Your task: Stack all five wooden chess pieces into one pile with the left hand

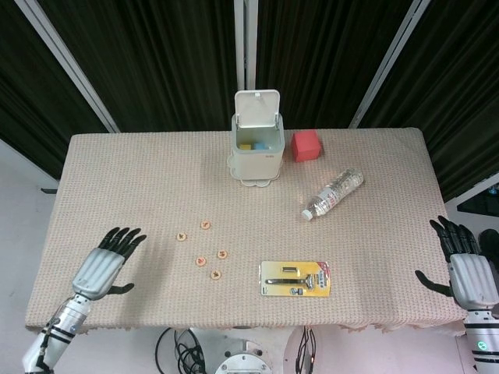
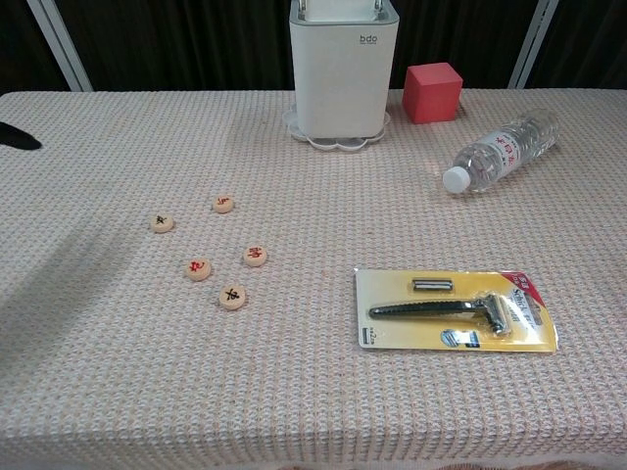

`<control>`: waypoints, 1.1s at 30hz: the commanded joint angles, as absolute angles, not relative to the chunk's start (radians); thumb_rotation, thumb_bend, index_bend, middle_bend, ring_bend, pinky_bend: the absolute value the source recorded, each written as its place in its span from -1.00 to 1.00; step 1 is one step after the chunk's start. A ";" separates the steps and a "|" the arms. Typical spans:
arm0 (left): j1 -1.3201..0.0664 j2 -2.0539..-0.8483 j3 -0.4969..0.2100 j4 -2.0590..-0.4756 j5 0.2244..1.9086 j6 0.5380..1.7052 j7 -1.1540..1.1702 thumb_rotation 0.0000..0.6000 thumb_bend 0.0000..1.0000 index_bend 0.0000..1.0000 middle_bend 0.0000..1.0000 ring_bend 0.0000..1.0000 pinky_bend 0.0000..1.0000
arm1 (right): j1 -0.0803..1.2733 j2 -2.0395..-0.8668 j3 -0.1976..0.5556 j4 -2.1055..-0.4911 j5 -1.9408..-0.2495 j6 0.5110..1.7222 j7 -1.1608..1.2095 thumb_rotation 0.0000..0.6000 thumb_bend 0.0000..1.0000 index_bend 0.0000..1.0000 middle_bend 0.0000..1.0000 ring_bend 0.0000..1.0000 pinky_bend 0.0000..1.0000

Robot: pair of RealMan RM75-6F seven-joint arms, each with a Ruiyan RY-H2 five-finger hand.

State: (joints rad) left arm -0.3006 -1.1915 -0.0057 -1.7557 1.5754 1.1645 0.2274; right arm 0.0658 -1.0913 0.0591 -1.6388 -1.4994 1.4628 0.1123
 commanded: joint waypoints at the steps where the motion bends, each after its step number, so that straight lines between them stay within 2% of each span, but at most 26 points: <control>1: -0.378 -1.243 -0.027 -1.774 1.552 1.065 0.285 1.00 -0.73 -0.78 -0.93 -1.00 -1.00 | 0.060 -1.091 0.055 -1.636 -1.498 1.466 0.122 1.00 -0.74 -1.00 -1.00 -1.00 -1.00; 5: -0.434 -1.266 -0.040 -1.790 1.496 0.977 0.328 1.00 -0.59 -0.77 -0.93 -1.00 -1.00 | 0.056 -1.094 0.047 -1.622 -1.502 1.464 0.126 1.00 -0.74 -1.00 -1.00 -1.00 -1.00; 13: -0.510 -1.338 -0.065 -1.766 1.385 0.885 0.352 1.00 -0.58 -0.69 -0.93 -1.00 -1.00 | 0.050 -1.089 0.044 -1.623 -1.513 1.477 0.144 1.00 -0.74 -1.00 -1.00 -1.00 -1.00; 21: -0.561 -1.405 -0.080 -1.711 1.365 0.865 0.322 1.00 -0.53 -0.61 -0.93 -1.00 -1.00 | 0.043 -1.086 0.044 -1.628 -1.516 1.489 0.159 1.00 -0.74 -1.00 -1.00 -1.00 -1.00; 33: -0.614 -1.529 -0.074 -1.546 1.394 0.870 0.256 1.00 -0.50 -0.46 -0.93 -1.00 -1.00 | 0.043 -1.081 0.047 -1.631 -1.513 1.488 0.176 1.00 -0.73 -1.00 -1.00 -1.00 -1.00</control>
